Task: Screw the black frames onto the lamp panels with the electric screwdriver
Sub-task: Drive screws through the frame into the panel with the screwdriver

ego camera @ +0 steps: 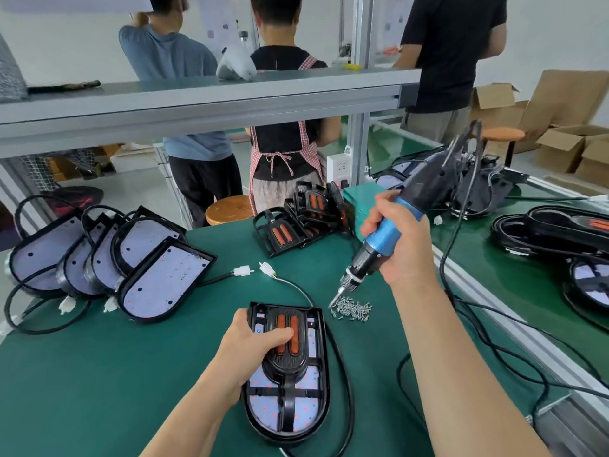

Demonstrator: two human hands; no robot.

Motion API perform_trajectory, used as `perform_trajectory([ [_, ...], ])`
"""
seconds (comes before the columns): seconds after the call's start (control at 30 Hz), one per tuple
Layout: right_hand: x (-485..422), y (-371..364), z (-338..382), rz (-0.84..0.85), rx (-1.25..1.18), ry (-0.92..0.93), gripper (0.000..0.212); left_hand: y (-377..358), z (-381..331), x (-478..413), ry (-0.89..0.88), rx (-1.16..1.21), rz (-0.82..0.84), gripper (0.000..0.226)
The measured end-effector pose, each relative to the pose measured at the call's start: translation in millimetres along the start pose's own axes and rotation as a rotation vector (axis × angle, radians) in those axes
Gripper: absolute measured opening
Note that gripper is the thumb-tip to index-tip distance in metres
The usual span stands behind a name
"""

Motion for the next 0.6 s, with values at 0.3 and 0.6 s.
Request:
perform_trajectory([
  [0.3,16,104,-26,-0.573,-0.503,-0.078,0.018,-7,-31,7,-0.385,-0.786,-0.3,0.066],
  [0.6,17,125,-38,-0.528,-0.601,-0.228,0.015,-101,-62,-42,-0.75,-1.358,0.219,0.021],
])
Point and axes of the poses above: each hand's wrist, its own x-axis away from the middle knuckle, its own y-axis out of the back of the hand, z = x × y, the point moved 1 cm from there along -x, towards the middle knuckle, and after that the axes turned 8 degrees about -y, right-handed, at the moved point
